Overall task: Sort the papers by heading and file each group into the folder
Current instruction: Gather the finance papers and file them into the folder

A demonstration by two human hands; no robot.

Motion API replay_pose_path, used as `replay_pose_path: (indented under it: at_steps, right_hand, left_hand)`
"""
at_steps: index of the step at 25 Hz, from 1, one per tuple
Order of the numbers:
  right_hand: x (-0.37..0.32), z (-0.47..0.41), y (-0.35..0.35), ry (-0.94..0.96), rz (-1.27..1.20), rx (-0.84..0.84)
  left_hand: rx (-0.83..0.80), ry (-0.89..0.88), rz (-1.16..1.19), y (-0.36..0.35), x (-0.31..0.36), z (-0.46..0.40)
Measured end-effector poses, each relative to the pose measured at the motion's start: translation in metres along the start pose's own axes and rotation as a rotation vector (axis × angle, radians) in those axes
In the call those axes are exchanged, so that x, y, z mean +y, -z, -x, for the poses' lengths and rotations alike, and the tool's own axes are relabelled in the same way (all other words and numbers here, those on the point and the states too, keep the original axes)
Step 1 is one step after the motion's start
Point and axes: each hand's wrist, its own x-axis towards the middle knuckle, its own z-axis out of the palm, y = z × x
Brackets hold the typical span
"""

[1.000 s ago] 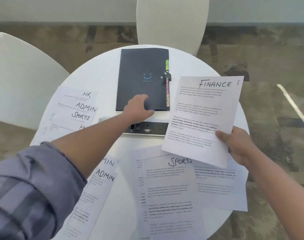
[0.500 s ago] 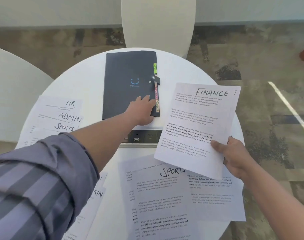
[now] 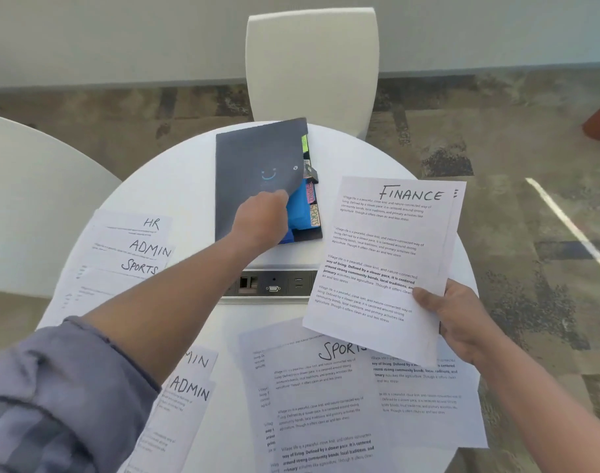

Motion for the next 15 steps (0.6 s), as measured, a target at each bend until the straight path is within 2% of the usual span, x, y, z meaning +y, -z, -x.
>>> replay_pose_path:
  at_steps: [4,9,12,15]
  right_hand:
    - [-0.013,0.016,-0.003,0.036,0.0,-0.032]
    - [-0.028,0.05,-0.004,0.087,0.013,-0.055]
    - [-0.034,0.073,-0.004,0.111,0.078,-0.055]
    - [-0.036,0.098,-0.006,0.127,0.159,-0.066]
  left_hand:
    - [0.25,0.007,0.134,0.042,-0.021,0.031]
    - [0.401,0.023,0.295,0.067,-0.037,0.102]
    - [0.394,0.079,0.474,0.07,-0.032,0.157]
    - [0.31,0.191,0.668,0.067,-0.018,0.218]
